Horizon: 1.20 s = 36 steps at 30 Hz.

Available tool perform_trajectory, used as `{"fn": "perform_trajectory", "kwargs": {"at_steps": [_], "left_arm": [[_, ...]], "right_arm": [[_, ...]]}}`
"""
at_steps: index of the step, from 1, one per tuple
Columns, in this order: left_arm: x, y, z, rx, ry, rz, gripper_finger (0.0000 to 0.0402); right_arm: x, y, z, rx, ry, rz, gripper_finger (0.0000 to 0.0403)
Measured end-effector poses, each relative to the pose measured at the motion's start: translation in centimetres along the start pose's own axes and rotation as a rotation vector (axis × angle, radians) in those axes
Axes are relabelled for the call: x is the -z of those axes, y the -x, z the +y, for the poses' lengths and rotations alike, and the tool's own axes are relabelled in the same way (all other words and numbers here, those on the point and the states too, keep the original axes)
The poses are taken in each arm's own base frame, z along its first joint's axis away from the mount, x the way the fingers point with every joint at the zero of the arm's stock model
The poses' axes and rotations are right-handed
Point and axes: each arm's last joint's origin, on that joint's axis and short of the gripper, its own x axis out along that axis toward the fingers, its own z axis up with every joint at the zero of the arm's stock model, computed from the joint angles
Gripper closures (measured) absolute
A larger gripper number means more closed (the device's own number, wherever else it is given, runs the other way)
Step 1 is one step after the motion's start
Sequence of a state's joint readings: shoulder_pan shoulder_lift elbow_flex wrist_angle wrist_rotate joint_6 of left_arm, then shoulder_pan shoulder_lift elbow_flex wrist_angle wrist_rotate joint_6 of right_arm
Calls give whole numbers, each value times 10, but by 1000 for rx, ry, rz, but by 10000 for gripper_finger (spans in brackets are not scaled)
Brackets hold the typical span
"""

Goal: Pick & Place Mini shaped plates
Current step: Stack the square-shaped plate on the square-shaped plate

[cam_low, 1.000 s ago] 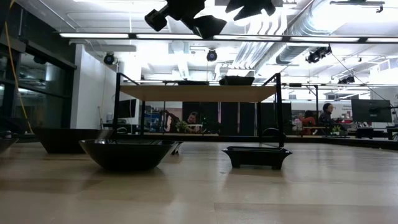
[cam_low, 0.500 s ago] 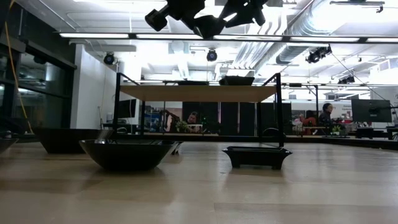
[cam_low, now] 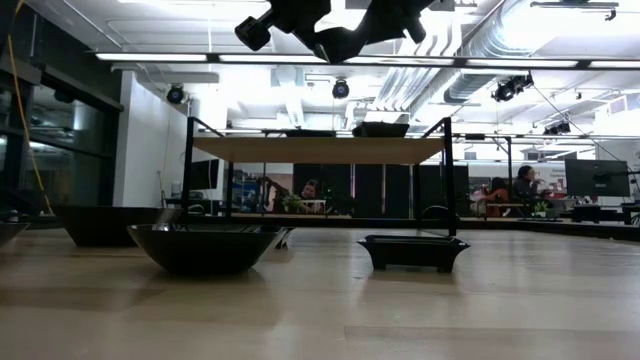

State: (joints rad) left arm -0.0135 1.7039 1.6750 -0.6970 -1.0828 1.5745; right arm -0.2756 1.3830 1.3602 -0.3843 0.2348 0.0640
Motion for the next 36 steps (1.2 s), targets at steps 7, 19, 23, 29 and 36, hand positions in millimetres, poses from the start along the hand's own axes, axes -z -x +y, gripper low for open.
{"fn": "perform_trajectory", "kwargs": {"at_steps": [7, 19, 23, 29, 36], "left_arm": [[0, 0, 0, -1, 1, -2, 401], [0, 0, 0, 0, 1, -2, 401], [0, 0, 0, 0, 1, -9, 402], [-2, 0, 0, 1, -1, -57, 402], [-2, 0, 0, 1, -1, -67, 402]], "right_arm": [[0, 0, 0, -8, 19, 0, 322], [0, 0, 0, -9, 45, 0, 385], [0, 0, 0, -17, 45, 1, 398], [0, 0, 1, -23, 45, 4, 400], [0, 0, 1, -37, 45, 4, 402]]}}
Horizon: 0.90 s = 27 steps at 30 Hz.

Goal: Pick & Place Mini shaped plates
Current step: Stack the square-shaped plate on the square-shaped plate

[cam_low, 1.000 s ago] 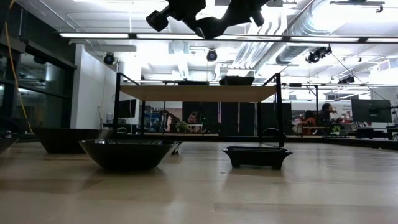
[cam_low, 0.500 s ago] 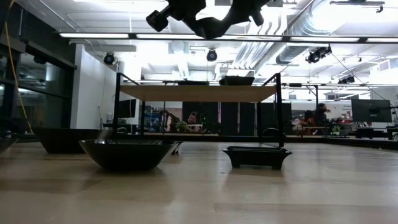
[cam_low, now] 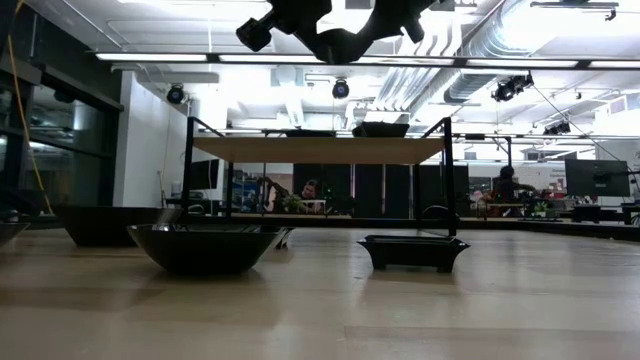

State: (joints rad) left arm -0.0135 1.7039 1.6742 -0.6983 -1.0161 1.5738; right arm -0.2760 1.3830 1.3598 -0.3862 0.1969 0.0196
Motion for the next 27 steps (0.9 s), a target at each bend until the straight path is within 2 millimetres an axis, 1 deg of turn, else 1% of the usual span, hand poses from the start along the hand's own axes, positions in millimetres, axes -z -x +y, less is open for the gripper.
{"fn": "perform_trajectory", "kwargs": {"at_steps": [5, 8, 11, 15, 20, 23, 27], "left_arm": [[0, 0, 0, 0, 0, -3, 399], [-1, 0, 0, -2, 6, -38, 388], [-2, 0, 3, -18, 88, -74, 366], [-2, 0, 8, -49, 222, -92, 325], [-3, 2, 9, -55, 243, -77, 286], [-3, 3, 8, -53, 241, -82, 278], [-4, 2, 8, -50, 239, -117, 278]], "right_arm": [[0, 0, 0, -3, -1, -1, 402], [-1, 0, 0, -7, 1, -5, 402], [-1, 0, 1, -16, 1, -6, 402], [-1, 0, 0, -15, 1, -7, 402], [-1, 0, 0, -17, -1, -6, 403], [-1, 0, -2, -18, -2, -5, 403], [0, 0, -2, -18, -1, -1, 403]]}}
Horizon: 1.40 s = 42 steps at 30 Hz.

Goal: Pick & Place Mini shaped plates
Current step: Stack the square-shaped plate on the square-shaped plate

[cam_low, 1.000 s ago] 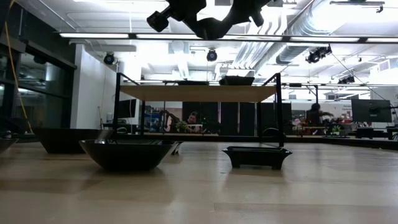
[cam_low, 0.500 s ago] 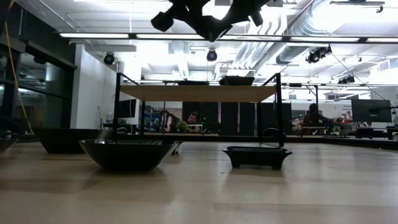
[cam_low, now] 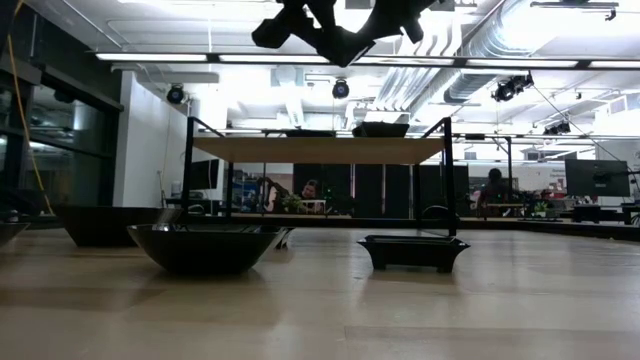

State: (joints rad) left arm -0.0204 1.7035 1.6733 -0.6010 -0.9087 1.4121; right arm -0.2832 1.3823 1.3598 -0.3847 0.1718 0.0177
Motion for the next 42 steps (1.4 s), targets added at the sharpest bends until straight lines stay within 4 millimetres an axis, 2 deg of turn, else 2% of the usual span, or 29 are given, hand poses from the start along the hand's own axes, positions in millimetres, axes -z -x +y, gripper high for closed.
{"fn": "perform_trajectory", "kwargs": {"at_steps": [12, 17, 25, 31, 35, 42], "left_arm": [[-3, 2, 0, 1, 42, -53, 272], [-3, 3, 0, 3, 102, -55, 243], [-7, 7, 0, 0, 106, -60, 184], [-12, 16, -2, -9, 89, -49, 172], [-11, 19, -7, -2, 97, 35, 172], [10, 32, -10, 19, 191, 123, 172]], "right_arm": [[0, 0, 0, -6, 3, -4, 403], [0, 0, 0, -4, 10, -2, 403], [0, -1, -5, 9, 4, 1, 403], [0, -2, -11, 13, -4, 5, 403], [2, -3, -17, 46, -2, 22, 403], [3, -4, -29, 74, -18, 30, 403]]}}
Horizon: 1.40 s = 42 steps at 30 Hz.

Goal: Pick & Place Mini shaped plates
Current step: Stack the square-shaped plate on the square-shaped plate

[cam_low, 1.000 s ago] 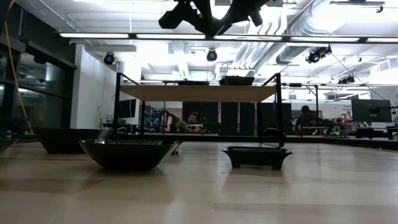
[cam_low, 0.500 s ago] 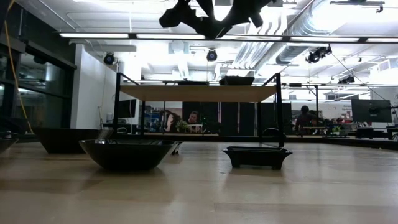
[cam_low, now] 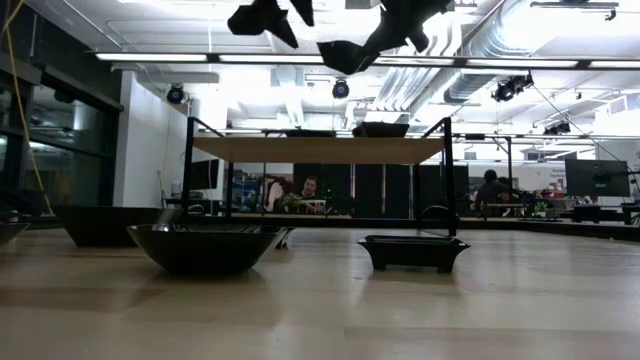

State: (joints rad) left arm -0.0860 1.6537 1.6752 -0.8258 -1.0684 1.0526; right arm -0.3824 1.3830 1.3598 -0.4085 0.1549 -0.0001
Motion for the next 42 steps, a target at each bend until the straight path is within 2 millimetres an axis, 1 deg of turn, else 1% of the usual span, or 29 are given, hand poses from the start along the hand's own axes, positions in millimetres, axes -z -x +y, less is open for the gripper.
{"fn": "perform_trajectory", "kwargs": {"at_steps": [2, 5, 10, 14, 20, 24, 26, 33, 36, 40, 42], "left_arm": [[9, 4, 1, 1, 33, 26, 172], [22, 11, 4, -3, 138, 46, 172], [47, 22, 2, 29, 313, 80, 172], [66, 31, 0, 44, 478, 118, 172], [93, 43, -2, 39, 719, 175, 172], [105, 48, -3, 16, 830, 201, 172], [108, 49, -2, -3, 872, 204, 172], [120, 55, 0, -77, 918, 219, 172], [132, 57, -10, -129, 953, 231, 172], [154, 60, -39, -138, 1048, 215, 172], [164, 61, -53, -126, 1126, 175, 172]], "right_arm": [[1, 0, -3, 4, -2, 12, 403], [2, -1, -8, 16, -8, 22, 403], [3, 1, -16, 39, -29, 37, 403], [5, 4, -24, 66, -111, 61, 403], [11, 6, -34, 110, -302, 110, 403], [19, 8, -39, 151, -444, 181, 403], [23, 8, -42, 184, -501, 210, 403], [28, 10, -42, 238, -653, 249, 403], [28, 10, -42, 250, -701, 242, 403], [29, 10, -42, 266, -733, 235, 403], [29, 9, -43, 282, -747, 232, 403]]}}
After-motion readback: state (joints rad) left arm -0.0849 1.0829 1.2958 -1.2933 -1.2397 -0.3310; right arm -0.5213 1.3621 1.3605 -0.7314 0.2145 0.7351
